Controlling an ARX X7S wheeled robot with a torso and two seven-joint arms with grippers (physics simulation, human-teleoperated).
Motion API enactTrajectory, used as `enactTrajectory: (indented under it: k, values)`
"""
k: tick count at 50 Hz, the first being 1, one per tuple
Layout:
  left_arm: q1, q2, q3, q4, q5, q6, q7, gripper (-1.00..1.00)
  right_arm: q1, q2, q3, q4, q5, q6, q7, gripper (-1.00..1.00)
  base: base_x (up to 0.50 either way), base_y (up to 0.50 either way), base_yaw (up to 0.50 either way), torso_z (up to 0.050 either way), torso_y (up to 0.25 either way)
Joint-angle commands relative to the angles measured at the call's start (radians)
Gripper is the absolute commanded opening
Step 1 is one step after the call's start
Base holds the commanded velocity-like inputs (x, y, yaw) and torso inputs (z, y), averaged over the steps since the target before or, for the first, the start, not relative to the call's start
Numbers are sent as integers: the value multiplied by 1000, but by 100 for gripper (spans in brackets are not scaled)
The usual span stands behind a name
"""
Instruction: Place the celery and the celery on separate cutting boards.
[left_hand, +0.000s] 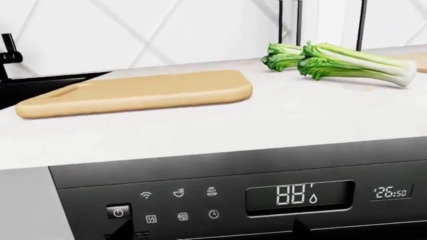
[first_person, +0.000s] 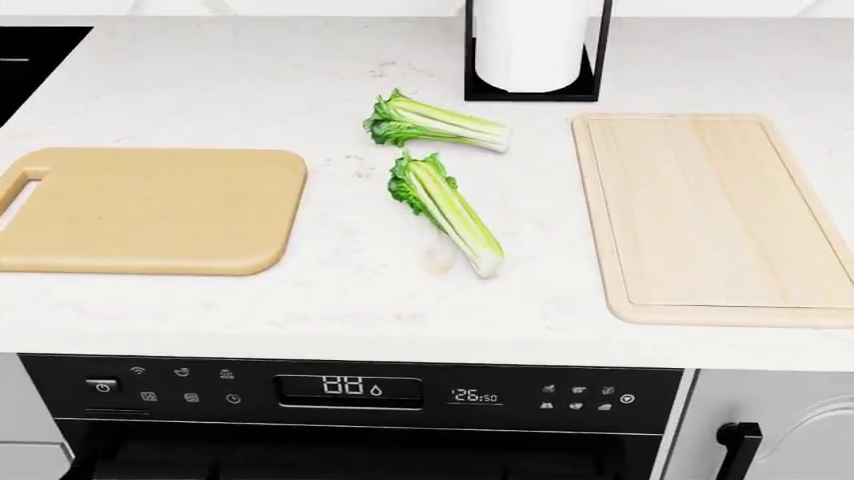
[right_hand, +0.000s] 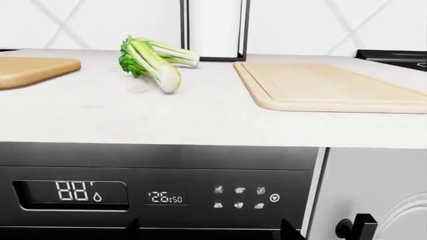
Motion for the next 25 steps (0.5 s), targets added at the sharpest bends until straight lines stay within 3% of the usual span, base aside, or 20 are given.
enactTrajectory:
  k: [1, 2, 3, 5, 9, 13, 17, 19, 25]
  values:
    - [1, -2, 5, 13, -12, -40, -14, 100, 2, 5, -6, 1, 8, -1, 6, 100, 0, 0, 0, 0, 0]
    - [31, 72, -87, 1, 136, -21, 57, 100, -5, -66, 77, -3, -109, 37, -61, 100, 0, 0, 0, 0, 0]
    - [17, 153, -183, 13, 153, -48, 163, 100, -16, -149, 180, -6, -153, 17, -174, 100, 0, 0, 0, 0, 0]
    - [11, 158, -181, 75, 121, -168, 160, 100, -3, -145, 177, -33, -120, 62, -146, 100, 0, 0, 0, 0, 0]
    - [-8, 140, -165, 216, 92, -322, 155, 100, 13, -131, 159, -179, -83, 195, -131, 100, 0, 0, 0, 0, 0]
    - [-60, 115, -183, 427, 33, -571, 176, 100, 62, -103, 169, -367, -46, 357, -126, 100, 0, 0, 0, 0, 0]
    - [-174, 52, -199, 596, -14, -803, 204, 100, 169, -8, 190, -565, -9, 665, -160, 100, 0, 0, 0, 0, 0]
    - [-247, 58, -261, 634, -81, -947, 220, 100, 213, 13, 238, -619, 32, 763, -169, 100, 0, 0, 0, 0, 0]
    - [-361, 14, -258, 684, -102, -1112, 226, 100, 345, 94, 328, -758, 117, 1027, -202, 100, 0, 0, 0, 0, 0]
